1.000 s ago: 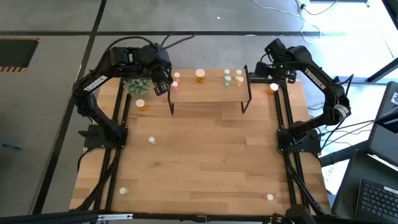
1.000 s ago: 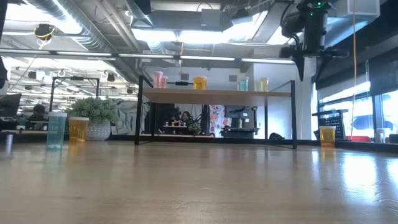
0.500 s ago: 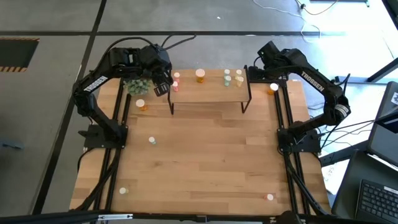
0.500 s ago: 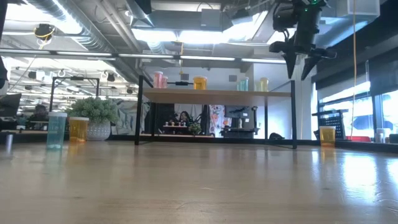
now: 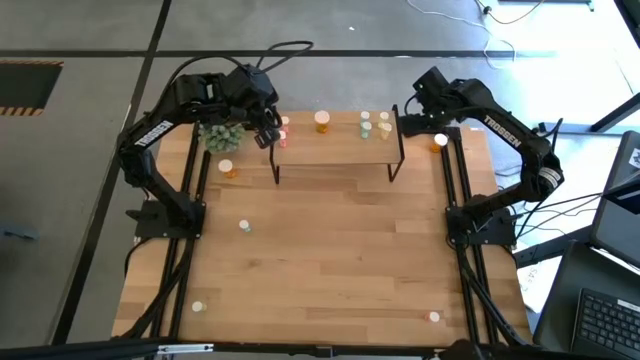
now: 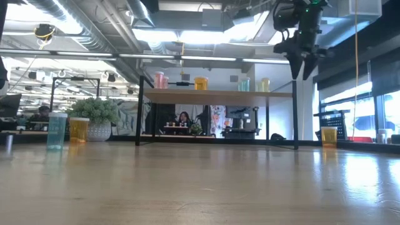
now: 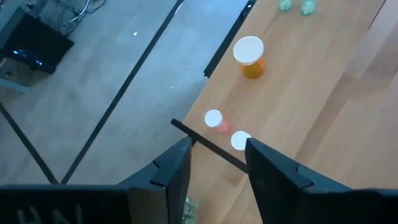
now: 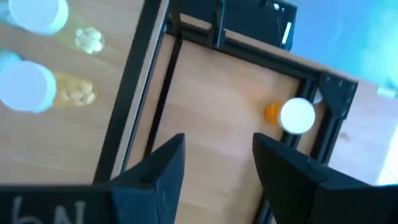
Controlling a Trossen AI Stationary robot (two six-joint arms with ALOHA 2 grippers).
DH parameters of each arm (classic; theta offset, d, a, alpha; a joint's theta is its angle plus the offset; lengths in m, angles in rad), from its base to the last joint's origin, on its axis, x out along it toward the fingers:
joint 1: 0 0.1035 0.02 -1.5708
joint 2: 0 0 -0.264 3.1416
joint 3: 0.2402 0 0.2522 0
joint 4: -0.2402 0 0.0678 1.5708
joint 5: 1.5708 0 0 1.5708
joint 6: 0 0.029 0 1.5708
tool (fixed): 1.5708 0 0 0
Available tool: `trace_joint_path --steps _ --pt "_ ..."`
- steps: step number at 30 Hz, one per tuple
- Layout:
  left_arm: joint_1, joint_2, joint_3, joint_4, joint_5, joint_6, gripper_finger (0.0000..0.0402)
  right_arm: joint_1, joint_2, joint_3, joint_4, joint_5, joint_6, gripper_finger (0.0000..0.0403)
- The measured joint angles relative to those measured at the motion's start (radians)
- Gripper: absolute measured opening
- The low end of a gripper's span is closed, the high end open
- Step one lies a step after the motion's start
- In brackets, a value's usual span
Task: Pick and place medicine bottles onto shelf by color
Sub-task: Put the right orange medicine bottle on the shelf, aligned with the other orange medicine bottle
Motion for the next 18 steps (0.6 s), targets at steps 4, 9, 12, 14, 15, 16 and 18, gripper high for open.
trace_joint_path --steps 4,9,12,14,15,16,18 --pt "0.0 0.0 0.0 0.0 0.0 -0.001 0.0147 0.0 0.0 0.0 0.041 0.0 -0.106 0.019" --pt "0.0 0.0 0.0 0.0 0.0 -0.006 0.0147 0.0 0.0 0.0 0.045 0.0 -0.143 0.0191" --pt "0.0 0.0 0.0 -0.001 0.0 -0.024 0.0147 0.0 0.0 0.0 0.043 0.0 -0.19 0.019" --pt "0.0 0.0 0.0 -0.001 0.0 -0.023 0.0147 0.0 0.0 0.0 0.041 0.0 -0.186 0.019" --pt "0.0 0.0 0.0 -0.001 0.0 -0.022 0.0147 0.0 0.0 0.0 0.041 0.0 -0.178 0.019" --pt "0.0 0.0 0.0 -0.001 0.0 -0.023 0.0147 0.0 0.0 -0.003 0.042 0.0 -0.164 0.019" --pt "0.0 0.0 0.0 -0.001 0.0 -0.035 0.0147 -0.006 -0.001 -0.023 0.038 0.001 -0.161 0.019"
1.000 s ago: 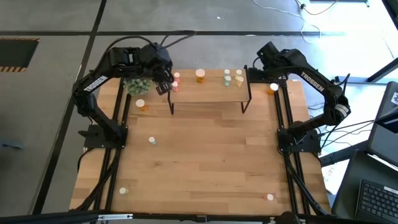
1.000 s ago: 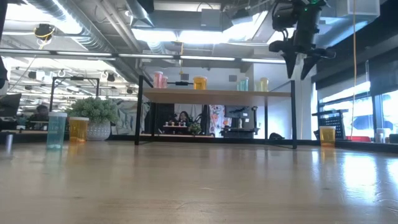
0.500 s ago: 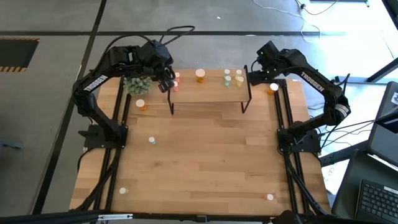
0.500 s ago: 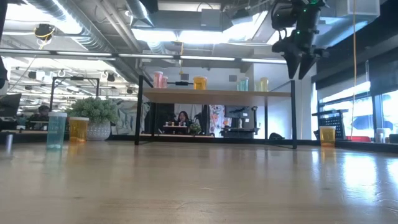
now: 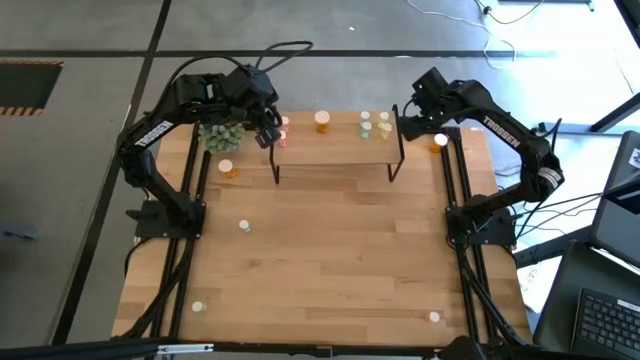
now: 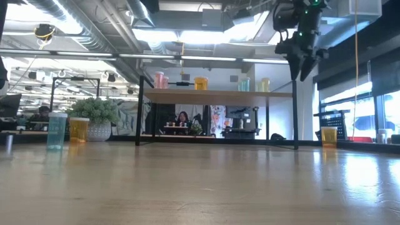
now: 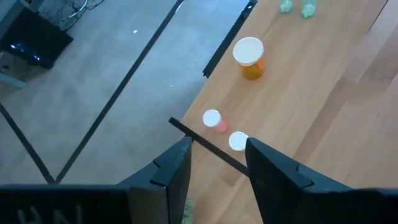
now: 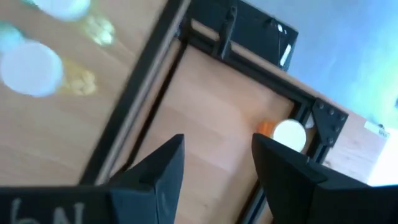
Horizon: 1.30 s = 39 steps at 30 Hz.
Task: Pick and place medicine bottles onto shelf by color
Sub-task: Put the right orange medicine bottle on the shelf, aligned with the other orange medicine bottle
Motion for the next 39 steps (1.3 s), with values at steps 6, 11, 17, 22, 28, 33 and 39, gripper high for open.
trace_joint_path --steps 6,11,17,22,28,33,39 --pt "0.011 0.008 -0.001 0.005 0.0 -0.009 0.0147 -0.015 0.001 -0.09 0.011 0.143 0.064 0.019" --pt "0.018 0.01 -0.001 0.011 -0.002 -0.009 0.0147 -0.015 0.0 -0.135 0.028 0.2 0.162 0.019" --pt "0.018 0.011 -0.001 0.029 0.0 -0.009 0.0147 -0.02 0.001 -0.192 0.044 0.248 0.236 0.019" --pt "0.018 0.011 -0.001 0.029 0.0 -0.008 0.0147 -0.028 0.001 -0.219 0.068 0.248 0.121 0.019" --pt "0.018 0.011 -0.001 0.028 0.0 -0.008 0.0147 -0.037 0.001 -0.219 0.08 0.237 -0.028 0.019" --pt "0.018 0.011 -0.001 0.028 0.0 -0.008 0.0147 -0.052 0.001 -0.218 0.079 0.223 -0.144 0.019" --pt "0.018 0.011 -0.001 0.028 0.0 0.021 0.0147 -0.069 0.001 -0.218 0.078 0.133 -0.135 0.019"
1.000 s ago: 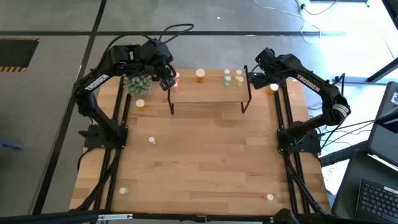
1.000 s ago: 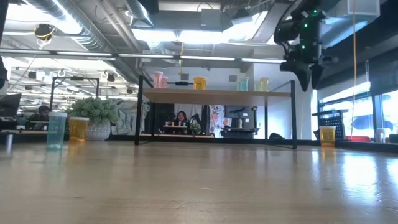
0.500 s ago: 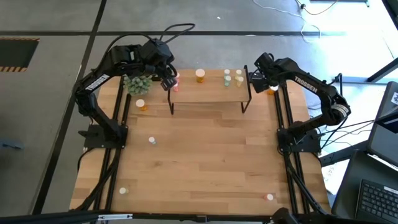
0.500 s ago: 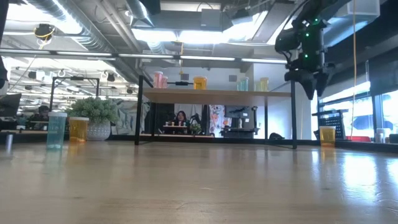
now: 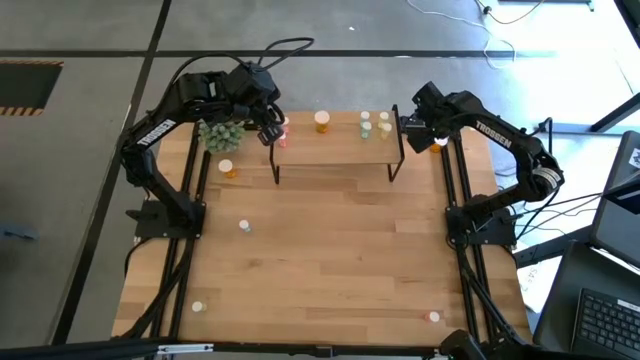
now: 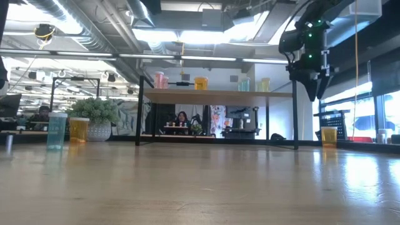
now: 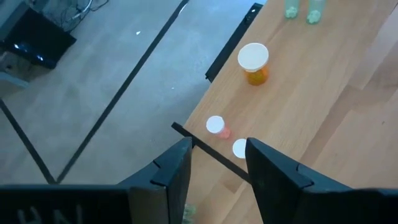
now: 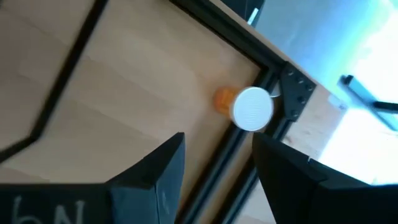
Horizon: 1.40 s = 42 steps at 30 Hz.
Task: Pick and place medicine bottles onto shelf by color
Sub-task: Put the right orange medicine bottle on the shelf, aligned with the other orange medicine bottle
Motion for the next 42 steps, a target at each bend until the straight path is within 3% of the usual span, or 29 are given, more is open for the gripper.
trace_joint_path --steps 16,27,42 --pt "0.0 0.0 0.0 -0.001 0.005 0.043 0.0147 0.0 0.0 0.0 0.0 -0.006 0.003 0.019" --pt "0.0 0.0 0.001 -0.001 0.303 0.169 0.0147 0.0 0.0 0.0 0.008 -0.005 0.002 0.019" --pt "0.0 0.0 0.001 -0.001 0.305 0.206 0.0147 0.0 0.0 0.0 0.009 -0.005 0.03 0.019"
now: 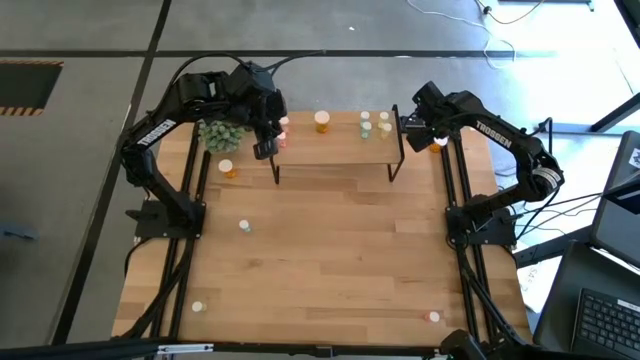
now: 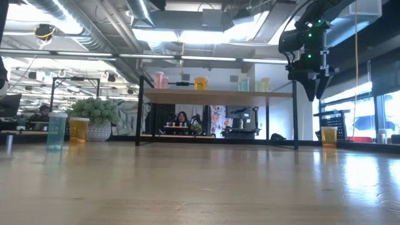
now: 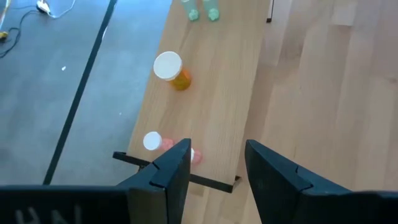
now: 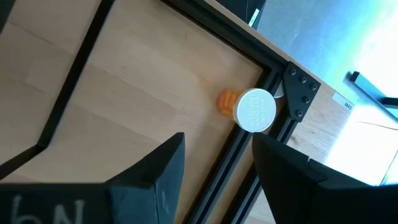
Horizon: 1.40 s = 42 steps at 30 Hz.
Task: Pick and place medicine bottles onto shelf by color
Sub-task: Put the right orange medicine bottle on the shelf, aligned with the other orange medicine bottle
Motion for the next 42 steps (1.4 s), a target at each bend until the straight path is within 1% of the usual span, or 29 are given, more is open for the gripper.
trace_joint_path --steps 5,11,13,17,21,26,31,33,35,42 --pt "0.0 0.0 0.0 0.0 0.0 0.0 0.0147 0.0 0.0 0.0 0.0 -0.006 -0.008 0.019" --pt "0.0 0.0 0.0 0.0 0.0 -0.001 0.0147 0.0 0.0 0.0 -0.001 -0.107 0.001 0.019" --pt "0.0 0.0 0.0 0.0 0.0 -0.001 0.0147 0.001 0.0 0.0 -0.001 -0.133 0.035 0.019" --pt "0.0 0.0 0.0 0.0 0.0 -0.001 0.0147 0.002 0.0 0.0 0.0 -0.14 0.123 0.019" --pt "0.0 0.0 0.0 0.0 0.0 -0.001 0.0147 0.005 0.0 0.0 0.0 -0.141 0.129 0.019" --pt "0.0 0.0 0.0 0.0 0.0 -0.001 0.0147 0.005 0.0 0.0 0.007 -0.184 0.124 0.019" --pt "0.0 0.0 0.0 0.0 -0.001 -0.001 0.0147 0.005 0.0 0.0 0.007 -0.183 0.127 0.0193" --pt "0.0 0.0 0.0 0.0 0.0 -0.001 0.0147 0.005 0.0 0.0 0.007 -0.183 0.127 0.0204" --pt "0.0 0.0 0.0 0.0 -0.001 -0.001 0.0147 0.005 0.0 0.0 0.006 -0.182 0.126 0.0224" --pt "0.0 0.0 0.0 0.001 -0.001 -0.001 0.0147 0.005 0.0 0.0 0.013 -0.081 0.129 0.0324"
